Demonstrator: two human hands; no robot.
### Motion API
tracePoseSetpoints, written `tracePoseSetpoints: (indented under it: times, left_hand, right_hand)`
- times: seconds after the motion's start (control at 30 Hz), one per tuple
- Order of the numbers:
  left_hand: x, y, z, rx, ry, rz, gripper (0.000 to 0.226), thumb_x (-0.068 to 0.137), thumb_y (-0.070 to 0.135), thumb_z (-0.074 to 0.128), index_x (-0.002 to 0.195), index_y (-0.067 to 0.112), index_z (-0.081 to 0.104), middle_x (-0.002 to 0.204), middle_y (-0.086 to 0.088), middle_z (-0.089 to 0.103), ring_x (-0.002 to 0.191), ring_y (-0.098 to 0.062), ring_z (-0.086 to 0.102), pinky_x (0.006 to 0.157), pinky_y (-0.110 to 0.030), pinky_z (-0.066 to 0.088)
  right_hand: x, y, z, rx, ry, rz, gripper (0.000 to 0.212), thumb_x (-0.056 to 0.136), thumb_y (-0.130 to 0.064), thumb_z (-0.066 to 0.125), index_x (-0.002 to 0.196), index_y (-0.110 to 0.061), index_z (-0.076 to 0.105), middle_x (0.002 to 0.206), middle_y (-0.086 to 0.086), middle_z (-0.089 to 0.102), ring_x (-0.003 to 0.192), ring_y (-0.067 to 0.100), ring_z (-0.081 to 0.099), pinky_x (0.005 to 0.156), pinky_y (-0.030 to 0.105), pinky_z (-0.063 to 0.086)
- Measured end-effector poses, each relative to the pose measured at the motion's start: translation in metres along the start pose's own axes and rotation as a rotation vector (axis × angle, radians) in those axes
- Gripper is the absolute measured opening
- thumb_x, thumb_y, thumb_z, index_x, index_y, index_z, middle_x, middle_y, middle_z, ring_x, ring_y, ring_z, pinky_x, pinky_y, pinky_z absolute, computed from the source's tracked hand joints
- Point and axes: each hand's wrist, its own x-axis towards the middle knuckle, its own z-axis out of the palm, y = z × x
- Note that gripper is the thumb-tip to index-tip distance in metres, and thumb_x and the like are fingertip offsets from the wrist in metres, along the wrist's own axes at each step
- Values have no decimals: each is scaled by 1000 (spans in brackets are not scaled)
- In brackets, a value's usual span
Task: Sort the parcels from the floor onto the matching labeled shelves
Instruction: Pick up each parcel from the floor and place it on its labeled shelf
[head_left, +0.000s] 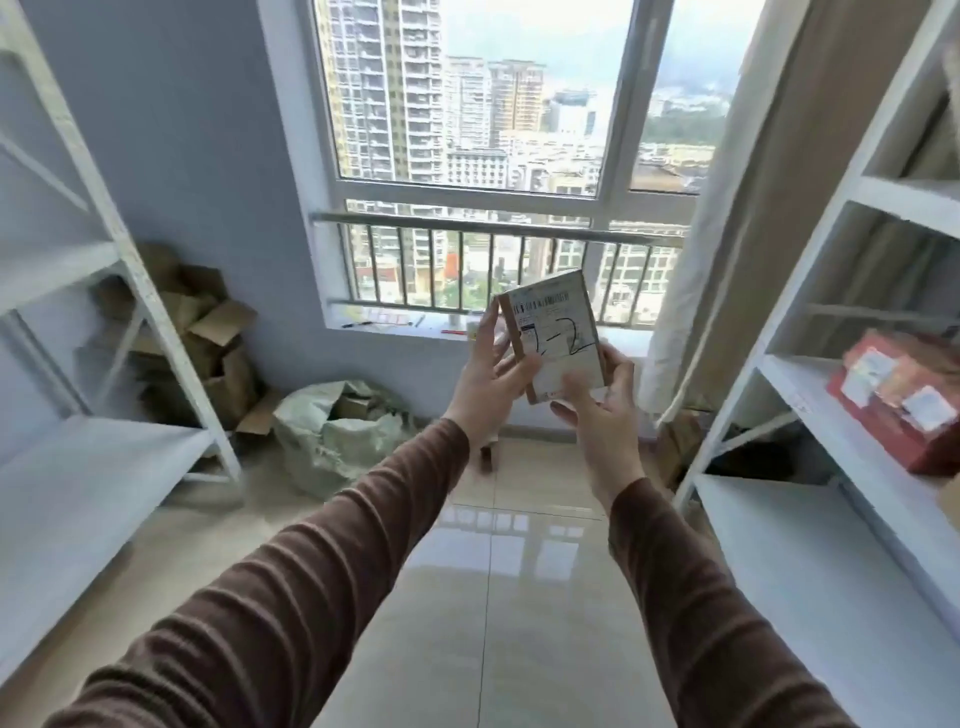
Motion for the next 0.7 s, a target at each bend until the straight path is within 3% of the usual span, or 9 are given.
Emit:
tracePoseSetpoints:
  times: [0.17,0.3,0.4,0.53,0.7]
  left_hand:
    - [-41,17,-149,67,310,-24,55,95,25,72,139,32,41,142,-1,59,127,-23,62,100,-54,56]
    - [-92,38,-268,149,510,0,56,97,21,70,144,20,40,143,-3,59,127,-21,61,103,-48,55]
    - [-138,57,-355,232,628,16,65,90,27,76,145,18,43,136,-1,65,124,-20,64,105,-52,52]
    - [-203,76,-449,346,796,10,62,94,23,75,146,25,42,131,8,66,120,-12,65,105,-45,54]
    - [-263,92,-544,422,970,2,67,92,34,76,149,32,41,137,5,64,123,-13,63,104,-46,54]
  right_hand:
    - [-5,31,143,10,-291,19,51,100,-32,65,144,-32,37,137,0,59,114,22,69,87,36,61]
    - [-31,51,271,5,-474,3,57,98,-31,67,147,-40,40,137,2,62,112,26,71,91,50,61]
    - [-67,61,368,43,-594,30,56,101,-22,64,149,-39,40,130,1,68,103,26,73,86,43,62]
    - [-122,69,478,79,-757,55,51,100,-31,61,146,-45,41,130,-1,69,108,30,70,89,44,59]
    - [-169,71,586,89,-914,59,47,106,-24,55,150,-30,40,134,-5,63,107,19,67,87,35,58]
